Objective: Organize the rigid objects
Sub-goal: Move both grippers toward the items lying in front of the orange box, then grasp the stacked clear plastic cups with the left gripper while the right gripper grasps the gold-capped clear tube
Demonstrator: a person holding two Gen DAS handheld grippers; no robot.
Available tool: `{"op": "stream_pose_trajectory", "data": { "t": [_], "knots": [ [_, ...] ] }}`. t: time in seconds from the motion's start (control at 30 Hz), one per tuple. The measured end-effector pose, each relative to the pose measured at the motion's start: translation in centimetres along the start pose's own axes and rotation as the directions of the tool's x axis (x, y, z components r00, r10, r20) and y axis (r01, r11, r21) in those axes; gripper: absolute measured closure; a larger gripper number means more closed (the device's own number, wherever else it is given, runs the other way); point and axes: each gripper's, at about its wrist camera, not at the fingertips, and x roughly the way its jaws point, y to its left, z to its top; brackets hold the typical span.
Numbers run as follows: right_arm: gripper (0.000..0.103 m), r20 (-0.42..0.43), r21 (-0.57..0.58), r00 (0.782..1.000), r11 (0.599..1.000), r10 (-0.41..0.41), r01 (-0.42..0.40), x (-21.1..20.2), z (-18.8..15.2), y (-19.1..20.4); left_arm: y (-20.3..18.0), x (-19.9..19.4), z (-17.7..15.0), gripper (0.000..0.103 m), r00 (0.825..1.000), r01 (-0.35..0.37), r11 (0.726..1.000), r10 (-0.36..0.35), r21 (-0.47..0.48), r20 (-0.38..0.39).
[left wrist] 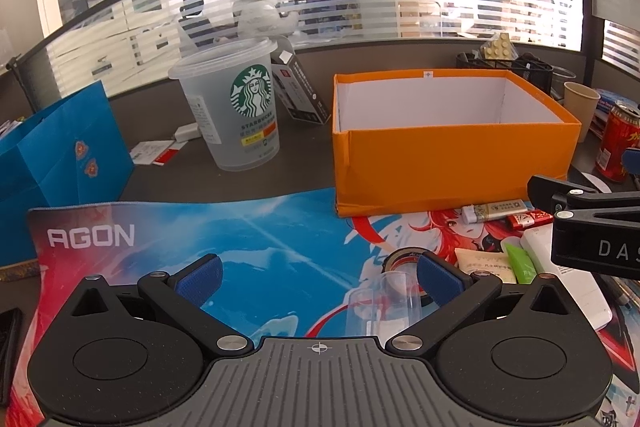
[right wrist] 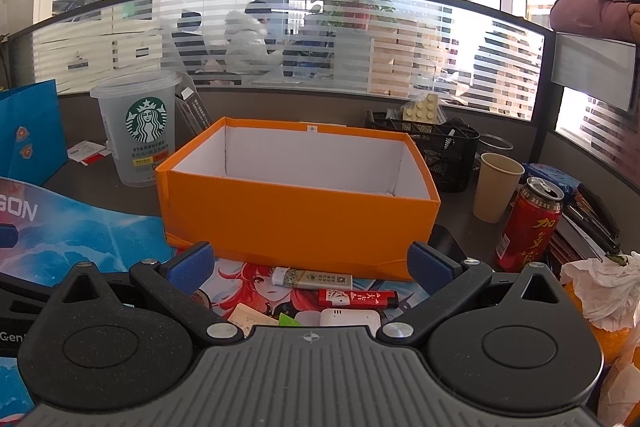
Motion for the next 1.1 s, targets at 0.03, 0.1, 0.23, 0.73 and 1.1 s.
{"op": "stream_pose_trajectory", "data": {
  "t": [0.03,0.1,0.23,0.73,1.1],
  "knots": [
    [0.000,-0.002,-0.001,1.000,1.000,-0.001,0.001,-0.1,0.0,-0.1,0.0,0.0,0.0,0.000,1.000,0.002,1.000,-0.002,0.002,0.001],
    [0.000,-0.004,-0.002,1.000,1.000,-0.003,0.003,-0.1,0.0,-0.1,-0.2,-0.1,-0.1,0.000,1.000,0.003,1.000,-0.003,0.008,0.001],
    [0.000,-0.014,-0.004,1.000,1.000,-0.005,0.005,0.1,-0.1,-0.2,-0.5,-0.1,-0.2,0.000,1.000,0.007,1.000,-0.007,0.019,0.001],
    [0.000,-0.041,-0.001,0.999,0.999,-0.033,0.033,0.5,-0.1,-2.2,-3.2,-0.5,-0.4,0.000,0.999,0.054,0.996,-0.054,0.065,-0.003],
    [0.000,-0.038,-0.064,0.998,0.997,-0.046,0.044,-0.7,-2.4,-6.7,-3.5,0.1,-2.8,0.000,0.996,0.088,0.985,-0.086,0.149,-0.014]
  ]
}}
